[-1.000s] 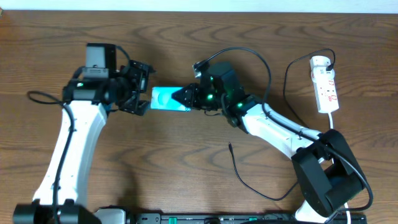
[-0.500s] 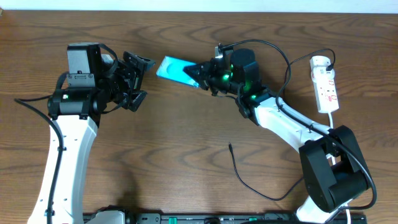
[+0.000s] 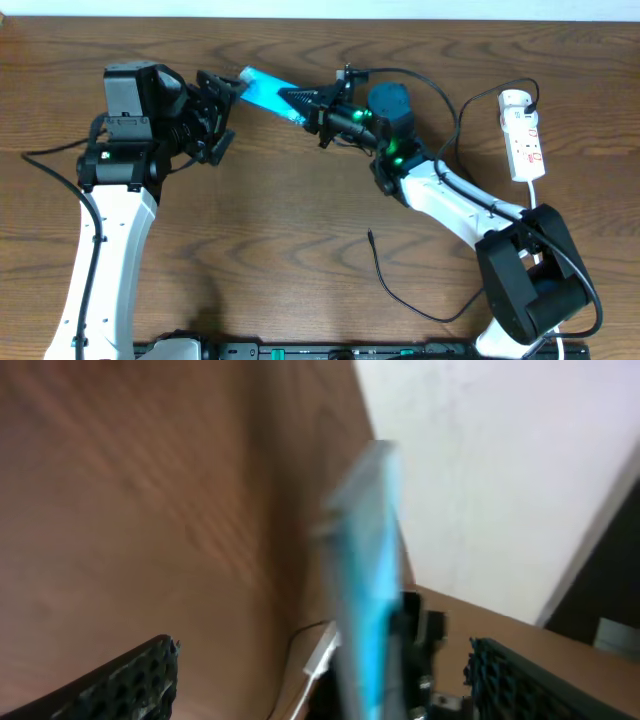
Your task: Plug charger to phone and switch on socket
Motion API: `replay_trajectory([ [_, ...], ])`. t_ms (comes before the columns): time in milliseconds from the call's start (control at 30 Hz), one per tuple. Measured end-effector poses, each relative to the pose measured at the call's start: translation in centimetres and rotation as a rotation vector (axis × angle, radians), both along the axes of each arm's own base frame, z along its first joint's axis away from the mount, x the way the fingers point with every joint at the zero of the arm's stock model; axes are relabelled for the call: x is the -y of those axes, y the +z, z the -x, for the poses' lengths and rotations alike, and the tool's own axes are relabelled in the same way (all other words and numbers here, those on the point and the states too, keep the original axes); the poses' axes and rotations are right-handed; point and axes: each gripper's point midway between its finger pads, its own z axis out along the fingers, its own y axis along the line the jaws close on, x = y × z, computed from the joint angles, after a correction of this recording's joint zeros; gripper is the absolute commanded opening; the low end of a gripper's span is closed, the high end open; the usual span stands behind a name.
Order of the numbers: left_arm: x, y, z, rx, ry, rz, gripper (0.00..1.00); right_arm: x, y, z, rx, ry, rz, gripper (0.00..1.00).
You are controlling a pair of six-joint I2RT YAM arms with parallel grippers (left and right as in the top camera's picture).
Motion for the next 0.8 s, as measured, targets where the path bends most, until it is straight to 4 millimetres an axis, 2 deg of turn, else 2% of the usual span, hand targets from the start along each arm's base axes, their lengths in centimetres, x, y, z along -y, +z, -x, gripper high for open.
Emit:
replay_trajectory([
  [133,0.0,0.9,-0.8,0.056,0.000,-0.001,0.92,-1.3,0.3,0.9,-0.012,0.005,-0.018,0.01],
  [267,0.0,1.2,-1.0,0.073,0.000,-0.001,0.92,-2.1,1.7,1.4,0.011,0.006,-0.066,0.01],
  [367,0.0,1.4,-1.1,0.081,0.000,-0.001,0.92,-2.2,2.6,1.3,0.025,-0.015,-0.099,0.01],
  [800,0.0,3.5,-2.6,0.199,-0.001,-0.004,0.92,-2.3,3.6,1.0,-0.055,-0.068,-0.188,0.01],
])
